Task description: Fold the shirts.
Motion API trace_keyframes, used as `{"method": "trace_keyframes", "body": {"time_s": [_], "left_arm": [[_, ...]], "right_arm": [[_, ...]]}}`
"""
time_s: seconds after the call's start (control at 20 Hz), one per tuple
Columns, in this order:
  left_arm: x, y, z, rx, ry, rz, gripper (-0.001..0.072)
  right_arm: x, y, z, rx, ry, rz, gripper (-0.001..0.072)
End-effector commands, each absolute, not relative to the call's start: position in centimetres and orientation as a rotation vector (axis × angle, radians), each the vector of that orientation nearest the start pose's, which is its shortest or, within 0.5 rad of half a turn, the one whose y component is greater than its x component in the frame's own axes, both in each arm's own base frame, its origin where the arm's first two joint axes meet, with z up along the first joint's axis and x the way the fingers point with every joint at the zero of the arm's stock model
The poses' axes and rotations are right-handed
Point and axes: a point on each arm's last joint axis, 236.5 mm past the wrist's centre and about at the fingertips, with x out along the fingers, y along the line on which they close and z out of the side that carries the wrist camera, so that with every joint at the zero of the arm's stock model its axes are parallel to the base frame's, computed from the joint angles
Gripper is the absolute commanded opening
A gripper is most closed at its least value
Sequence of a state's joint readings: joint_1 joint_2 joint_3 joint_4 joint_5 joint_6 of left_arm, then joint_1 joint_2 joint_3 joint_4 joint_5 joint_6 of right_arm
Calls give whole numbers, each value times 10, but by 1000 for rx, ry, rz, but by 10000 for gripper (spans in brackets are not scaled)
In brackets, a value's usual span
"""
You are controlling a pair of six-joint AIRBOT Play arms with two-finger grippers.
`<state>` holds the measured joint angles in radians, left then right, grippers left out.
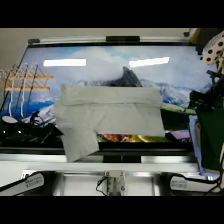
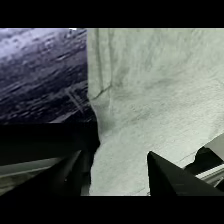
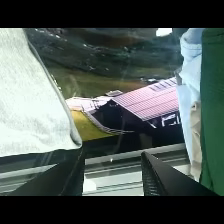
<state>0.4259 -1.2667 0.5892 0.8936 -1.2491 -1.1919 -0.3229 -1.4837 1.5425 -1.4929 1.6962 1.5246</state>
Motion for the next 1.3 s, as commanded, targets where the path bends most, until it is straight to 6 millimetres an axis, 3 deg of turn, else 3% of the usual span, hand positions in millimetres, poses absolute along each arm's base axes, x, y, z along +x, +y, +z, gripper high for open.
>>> {"method": "trace_keyframes", "body": {"time_s": [0.0, 0.1, 0.25, 0.3, 0.35, 0.4, 0.55, 0.6, 0.7, 0.9, 1.1, 1.25], "left_arm": [[236, -54, -108, -859, 1516, -230, 452], [235, -58, -114, -853, 1532, -228, 419], [236, -61, -117, -841, 1535, -226, 92], [235, -61, -116, -844, 1537, -229, 39], [234, -61, -115, -845, 1540, -235, 39], [232, -63, -113, -839, 1546, -254, 39], [227, -67, -109, -835, 1559, -287, 38], [227, -67, -108, -835, 1559, -288, 39], [227, -67, -107, -833, 1556, -290, 38], [228, -68, -103, -834, 1559, -303, 38], [227, -69, -102, -835, 1564, -311, 39], [227, -69, -102, -835, 1564, -311, 38]], "right_arm": [[339, -96, 41, 280, 1614, -154, 474], [340, -96, 41, 279, 1609, -155, 474], [323, -87, 24, 286, 1687, -110, 475], [309, -75, 7, 309, 1734, -61, 476], [294, -65, -11, 352, 1773, -34, 619], [281, -47, -30, 418, 1794, 9, 664], [262, -10, -76, 532, 1773, 58, 656], [259, -5, -88, 526, 1763, 54, 588], [255, 3, -104, 502, 1755, 50, 561], [253, 19, -117, 491, 1742, 67, 560], [266, 22, -118, 518, 1692, 45, 542], [267, 21, -119, 519, 1691, 32, 365]]}}
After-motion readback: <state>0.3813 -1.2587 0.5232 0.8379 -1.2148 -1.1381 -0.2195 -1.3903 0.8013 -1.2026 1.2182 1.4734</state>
